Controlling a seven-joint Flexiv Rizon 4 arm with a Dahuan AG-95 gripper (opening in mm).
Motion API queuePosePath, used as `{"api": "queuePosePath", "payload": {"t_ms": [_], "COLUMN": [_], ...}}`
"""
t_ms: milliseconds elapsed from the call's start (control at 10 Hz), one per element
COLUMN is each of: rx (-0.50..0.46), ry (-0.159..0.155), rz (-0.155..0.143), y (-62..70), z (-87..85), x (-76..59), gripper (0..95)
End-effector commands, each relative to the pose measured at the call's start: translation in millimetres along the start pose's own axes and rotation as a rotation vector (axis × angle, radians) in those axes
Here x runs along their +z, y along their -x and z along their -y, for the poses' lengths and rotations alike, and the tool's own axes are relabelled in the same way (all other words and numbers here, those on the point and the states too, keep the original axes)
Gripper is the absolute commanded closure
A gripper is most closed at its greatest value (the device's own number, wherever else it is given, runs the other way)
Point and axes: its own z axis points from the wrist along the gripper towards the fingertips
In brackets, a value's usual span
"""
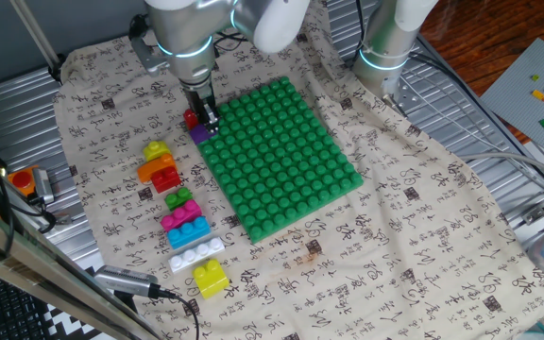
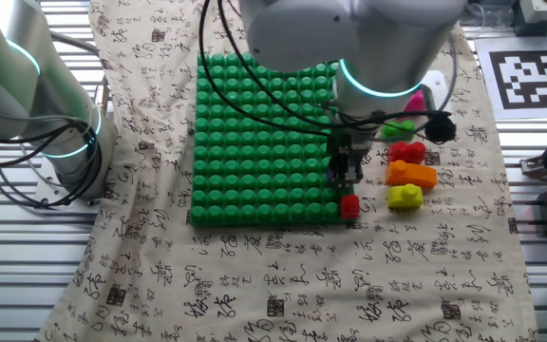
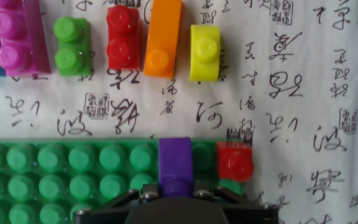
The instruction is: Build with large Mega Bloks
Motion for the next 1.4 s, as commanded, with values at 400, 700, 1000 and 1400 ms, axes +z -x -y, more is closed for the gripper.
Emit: {"api": "queuePosePath", "payload": {"t_ms": [400, 700, 1000, 1400], "rx": [0.014, 0.003, -0.015, -0.04], "ry": [-0.007, -0.013, -0.013, -0.013], "rz": [0.006, 0.009, 0.026, 0.029], "y": [0.0, 0.0, 0.2, 0.6], "z": [-8.9, -8.3, -7.6, -6.6], "x": [5.4, 6.1, 11.0, 18.9], "gripper": [95.0, 95.0, 95.0, 95.0]}}
